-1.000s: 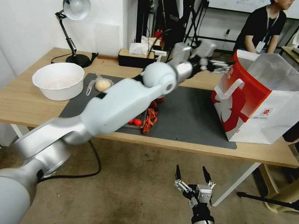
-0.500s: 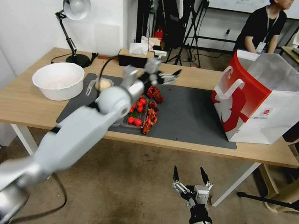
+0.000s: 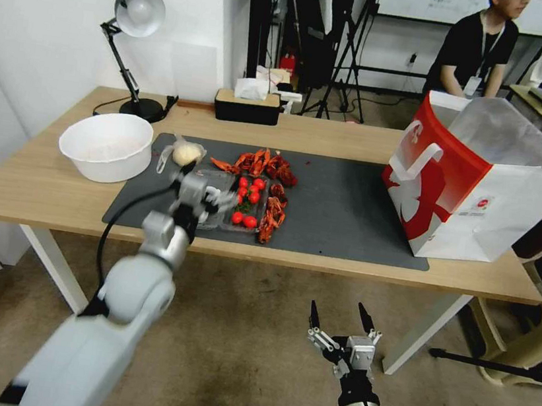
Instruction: Pick up the trash from the table and place it into the takeout bag.
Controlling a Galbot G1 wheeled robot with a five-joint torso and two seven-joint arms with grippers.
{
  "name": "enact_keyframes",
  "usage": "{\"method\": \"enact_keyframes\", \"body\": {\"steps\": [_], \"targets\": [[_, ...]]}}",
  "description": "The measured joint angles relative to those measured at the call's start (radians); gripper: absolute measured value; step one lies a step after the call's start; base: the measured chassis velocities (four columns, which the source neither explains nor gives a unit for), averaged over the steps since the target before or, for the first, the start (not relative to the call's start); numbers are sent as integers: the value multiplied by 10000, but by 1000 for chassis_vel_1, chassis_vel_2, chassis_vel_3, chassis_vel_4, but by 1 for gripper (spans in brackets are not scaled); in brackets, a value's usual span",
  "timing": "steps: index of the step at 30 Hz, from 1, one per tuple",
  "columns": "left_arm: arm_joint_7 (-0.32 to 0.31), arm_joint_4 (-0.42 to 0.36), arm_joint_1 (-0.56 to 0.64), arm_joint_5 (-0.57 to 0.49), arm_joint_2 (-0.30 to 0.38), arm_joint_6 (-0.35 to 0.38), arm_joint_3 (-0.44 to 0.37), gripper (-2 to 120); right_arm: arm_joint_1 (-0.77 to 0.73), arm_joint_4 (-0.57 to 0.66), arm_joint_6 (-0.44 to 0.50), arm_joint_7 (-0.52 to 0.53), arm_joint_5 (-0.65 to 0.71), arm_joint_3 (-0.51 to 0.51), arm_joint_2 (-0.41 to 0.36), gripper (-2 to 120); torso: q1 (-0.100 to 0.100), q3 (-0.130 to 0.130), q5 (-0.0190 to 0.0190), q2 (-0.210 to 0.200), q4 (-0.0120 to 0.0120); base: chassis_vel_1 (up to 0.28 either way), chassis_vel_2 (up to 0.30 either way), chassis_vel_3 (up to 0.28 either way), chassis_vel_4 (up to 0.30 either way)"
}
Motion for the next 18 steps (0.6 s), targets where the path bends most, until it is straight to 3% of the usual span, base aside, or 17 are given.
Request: {"method": "enact_keyframes", "body": {"steps": [10, 18], "targets": [[-88, -468, 2497, 196, -522, -875, -1837, 100, -113, 232, 113, -12, 4, -12, -164, 100, 0, 0, 1, 0, -1, 0, 0, 0, 0], [-8, -523, 3114, 160, -862, -1240, -2071, 100, -108, 297, 157, -10, 36, 41, -262, 100, 0, 0, 2, 0, -1, 0, 0, 0, 0]]}}
